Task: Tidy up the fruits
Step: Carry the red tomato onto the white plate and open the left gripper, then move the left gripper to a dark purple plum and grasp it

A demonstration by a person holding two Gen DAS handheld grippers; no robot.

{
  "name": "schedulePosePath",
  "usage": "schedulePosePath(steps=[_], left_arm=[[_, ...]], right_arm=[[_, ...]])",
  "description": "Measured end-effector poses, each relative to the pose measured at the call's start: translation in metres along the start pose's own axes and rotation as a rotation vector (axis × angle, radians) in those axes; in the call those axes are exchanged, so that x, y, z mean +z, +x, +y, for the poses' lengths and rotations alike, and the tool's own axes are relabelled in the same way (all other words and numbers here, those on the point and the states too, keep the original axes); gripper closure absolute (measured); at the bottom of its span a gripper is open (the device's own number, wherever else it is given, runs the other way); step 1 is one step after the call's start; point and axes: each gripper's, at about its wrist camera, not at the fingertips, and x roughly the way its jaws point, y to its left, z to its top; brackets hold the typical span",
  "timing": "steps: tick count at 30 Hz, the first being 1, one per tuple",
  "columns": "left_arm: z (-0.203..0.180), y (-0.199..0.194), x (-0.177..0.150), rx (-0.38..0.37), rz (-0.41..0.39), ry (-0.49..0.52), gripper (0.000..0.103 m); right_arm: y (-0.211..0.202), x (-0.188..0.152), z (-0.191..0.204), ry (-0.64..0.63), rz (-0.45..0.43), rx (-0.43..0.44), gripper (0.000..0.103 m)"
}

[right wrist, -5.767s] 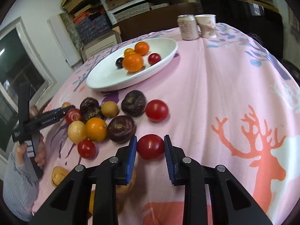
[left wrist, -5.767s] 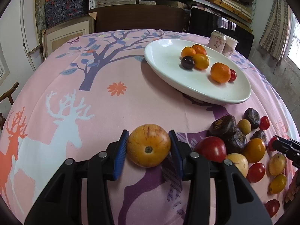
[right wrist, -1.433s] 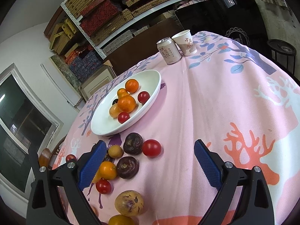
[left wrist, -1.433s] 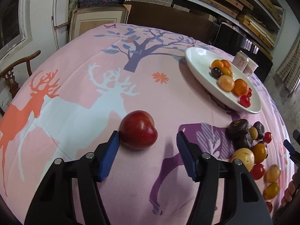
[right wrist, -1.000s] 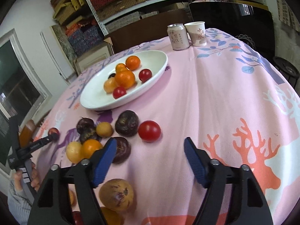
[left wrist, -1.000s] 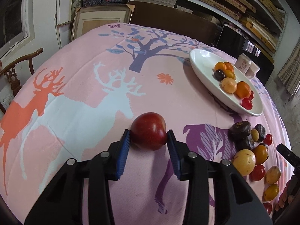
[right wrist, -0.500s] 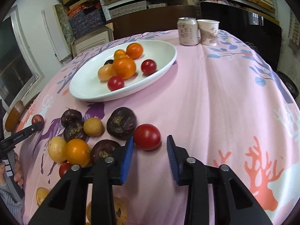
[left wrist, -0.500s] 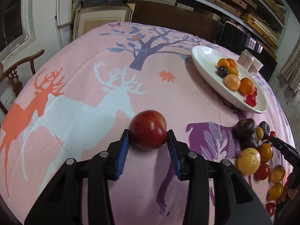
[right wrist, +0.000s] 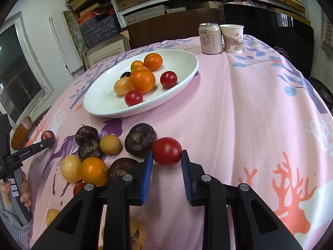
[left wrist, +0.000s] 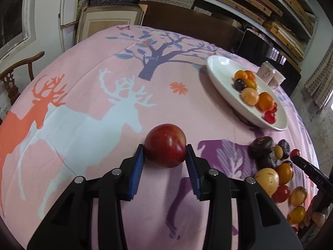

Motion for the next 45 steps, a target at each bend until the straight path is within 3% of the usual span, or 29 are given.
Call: schedulePosePath(steps=[5,9,14,18,19,20,21,22,25,27,33,38,45], left_arm=[[-0.032,-0.003,0.018,-0.071,-0.008,0.052,0.064],[-0.075,0.003,0.051,-0.082,-0.038,0.141,0.064],[-0.112,0.034,0.086,-0.11,-0.032,0.167,0.064],[-0.129,0.069,0.095,-0.099,0.016,0.189,0.064],[-0.131,0.074,0.094,-0.103,0.022,0.194,0.063],[-0.132,0.076,0.093,-0.111,0.016,0.197,0.054],[-0.133,0.076,0.092,-0.115,0.004,0.201,0.041],[-0.133,0.076,0.09,-0.119,-0.009,0.208,0.037],[-0.132,0.064,0.09,-0.127,-0.042,0.225,0.034],[-0.127,0.053,0.089,-0.146,-0.052,0.207,0.029],[-0.108,0.023,0.057,-0.129,-0.061,0.211,0.019],[-0.102,0.012,0.026,-0.118,-0.038,0.234,0.018],[-0.114,0.022,0.012,-0.098,-0.013,0.301,0.018]], right_arm=[[-0.019,0.009,-0.001,0.023,-0.062,0.049,0.075],[-0.021,0.044,0.01,-0.014,-0.073,0.059,0.075],[0.009,0.086,0.032,-0.081,-0.056,0.048,0.075],[0.039,0.091,0.039,-0.099,-0.008,0.047,0.073],[0.043,0.09,0.036,-0.091,-0.012,0.037,0.069],[0.043,0.089,0.033,-0.073,-0.022,0.041,0.051],[0.041,0.088,0.03,-0.059,-0.035,0.058,0.046],[0.039,0.088,0.029,-0.057,-0.047,0.064,0.046],[0.023,0.091,0.026,-0.047,-0.101,0.058,0.043],[0.011,0.09,0.023,-0.026,-0.141,0.06,0.031],[-0.021,0.062,0.002,0.047,-0.189,0.036,0.014],[-0.032,0.031,-0.023,0.185,-0.167,0.076,0.012],[-0.033,0.025,-0.036,0.257,-0.174,0.098,0.01]])
